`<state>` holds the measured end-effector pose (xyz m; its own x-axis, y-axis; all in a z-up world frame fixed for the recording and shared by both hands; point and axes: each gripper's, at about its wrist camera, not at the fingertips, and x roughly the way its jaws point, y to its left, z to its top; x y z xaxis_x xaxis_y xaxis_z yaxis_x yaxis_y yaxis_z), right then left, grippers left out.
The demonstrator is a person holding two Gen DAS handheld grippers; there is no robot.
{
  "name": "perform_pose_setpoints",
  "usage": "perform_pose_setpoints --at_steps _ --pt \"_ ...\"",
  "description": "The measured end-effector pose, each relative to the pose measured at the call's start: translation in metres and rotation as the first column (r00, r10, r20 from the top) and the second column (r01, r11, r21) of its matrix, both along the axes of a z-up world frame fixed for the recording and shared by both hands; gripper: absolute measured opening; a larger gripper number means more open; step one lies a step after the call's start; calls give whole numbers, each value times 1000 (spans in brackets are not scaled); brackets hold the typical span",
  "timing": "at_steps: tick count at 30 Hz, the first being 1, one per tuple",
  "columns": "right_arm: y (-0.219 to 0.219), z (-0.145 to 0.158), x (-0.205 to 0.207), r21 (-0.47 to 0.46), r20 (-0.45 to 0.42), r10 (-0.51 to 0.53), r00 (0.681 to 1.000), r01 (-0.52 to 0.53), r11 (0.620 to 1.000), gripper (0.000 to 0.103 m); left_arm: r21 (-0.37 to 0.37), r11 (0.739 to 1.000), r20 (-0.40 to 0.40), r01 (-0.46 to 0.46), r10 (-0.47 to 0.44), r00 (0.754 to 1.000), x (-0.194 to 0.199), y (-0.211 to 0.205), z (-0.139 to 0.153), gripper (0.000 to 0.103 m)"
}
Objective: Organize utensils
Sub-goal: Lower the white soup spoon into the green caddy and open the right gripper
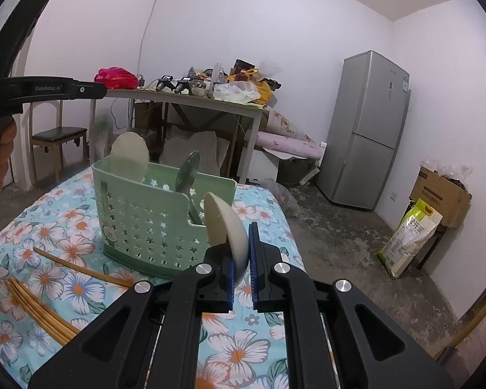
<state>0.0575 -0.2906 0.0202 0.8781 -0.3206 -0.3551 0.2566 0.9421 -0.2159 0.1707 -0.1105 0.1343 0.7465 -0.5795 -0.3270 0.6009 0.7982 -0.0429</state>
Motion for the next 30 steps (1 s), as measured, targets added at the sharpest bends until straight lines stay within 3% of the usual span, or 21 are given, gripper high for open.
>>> perform_pose_setpoints --at_steps 2,8,16,24,30 --pt "-1 0 0 9 1 0 1000 0 1000 8 -30 1000 -21 -6 5 1000 3 6 -1 25" --pt "-12 10 -1 64 28 8 1000 -10 998 8 -95 995 -96 -36 27 995 10 26 -3 26" --pt "-43 63 11 137 197 18 980 -46 989 8 -157 982 -188 -100 70 980 -5 68 -18 37" --pt "-59 99 39 165 332 36 943 -95 982 8 -138 975 -261 -173 133 956 -25 107 -42 41" --pt "-61 90 66 171 335 42 941 -105 980 8 -113 968 -292 -225 184 938 -33 127 -55 42"
